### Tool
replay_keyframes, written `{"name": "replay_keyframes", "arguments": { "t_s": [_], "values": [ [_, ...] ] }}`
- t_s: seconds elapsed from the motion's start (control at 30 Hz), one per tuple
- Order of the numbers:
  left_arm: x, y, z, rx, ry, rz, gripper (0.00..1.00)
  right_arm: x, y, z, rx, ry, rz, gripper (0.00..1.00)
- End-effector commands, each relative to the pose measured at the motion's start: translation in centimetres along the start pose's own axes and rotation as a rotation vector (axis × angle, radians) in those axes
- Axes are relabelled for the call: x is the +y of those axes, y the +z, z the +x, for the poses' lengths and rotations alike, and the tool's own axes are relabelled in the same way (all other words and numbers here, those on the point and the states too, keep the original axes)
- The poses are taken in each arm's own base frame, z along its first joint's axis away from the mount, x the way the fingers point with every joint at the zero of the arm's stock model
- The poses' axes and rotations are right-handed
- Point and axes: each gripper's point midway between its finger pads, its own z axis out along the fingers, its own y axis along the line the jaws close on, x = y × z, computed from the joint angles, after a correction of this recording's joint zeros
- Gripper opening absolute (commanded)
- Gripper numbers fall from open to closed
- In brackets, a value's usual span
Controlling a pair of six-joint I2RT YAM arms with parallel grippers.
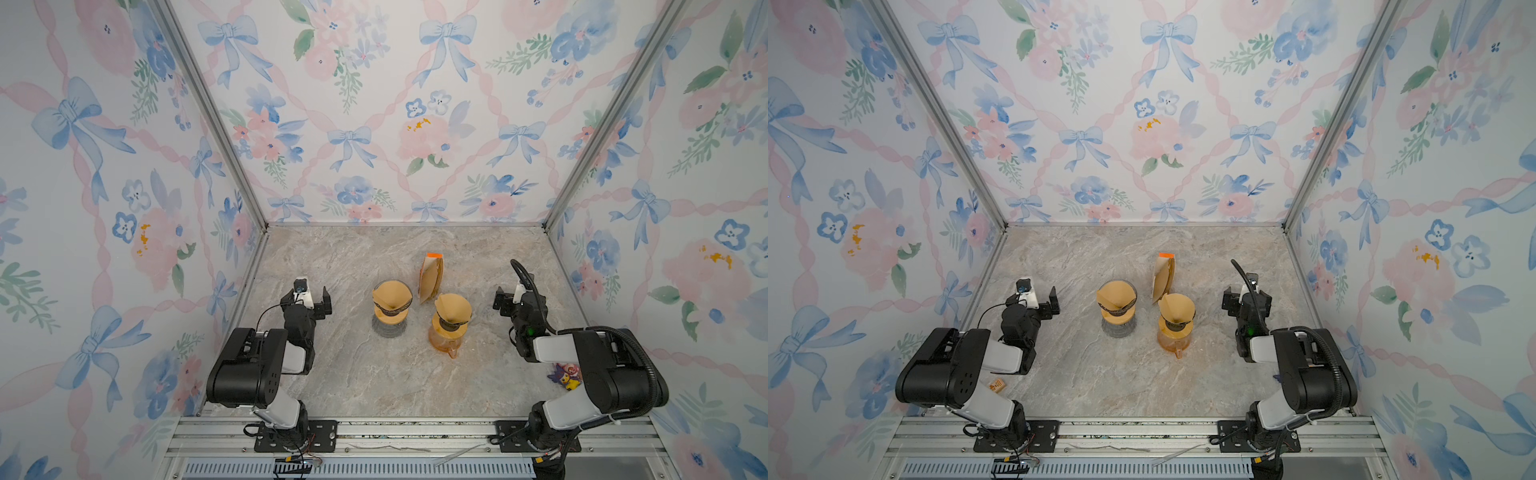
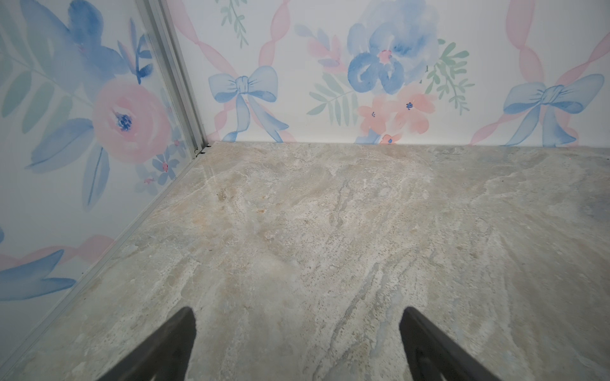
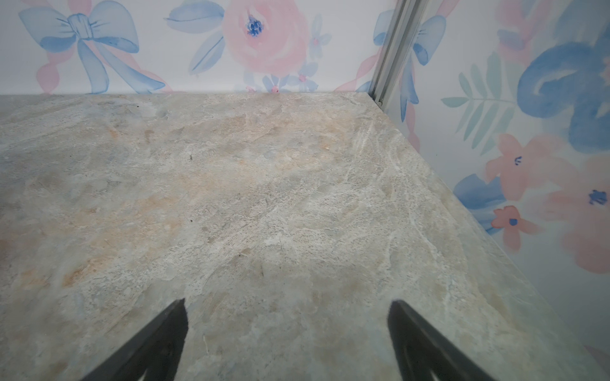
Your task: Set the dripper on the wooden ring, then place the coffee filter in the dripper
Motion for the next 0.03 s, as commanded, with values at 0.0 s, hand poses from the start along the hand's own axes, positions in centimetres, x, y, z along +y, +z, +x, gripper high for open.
{"name": "replay_keyframes", "arguments": {
  "t_s": [0.0],
  "values": [
    [-0.16,-0.10,0.00,-0.007,0.015,0.012,0.98,0.33,0.23,-1.11,-0.033,-0.002,-0.002,0.96]
  ]
}}
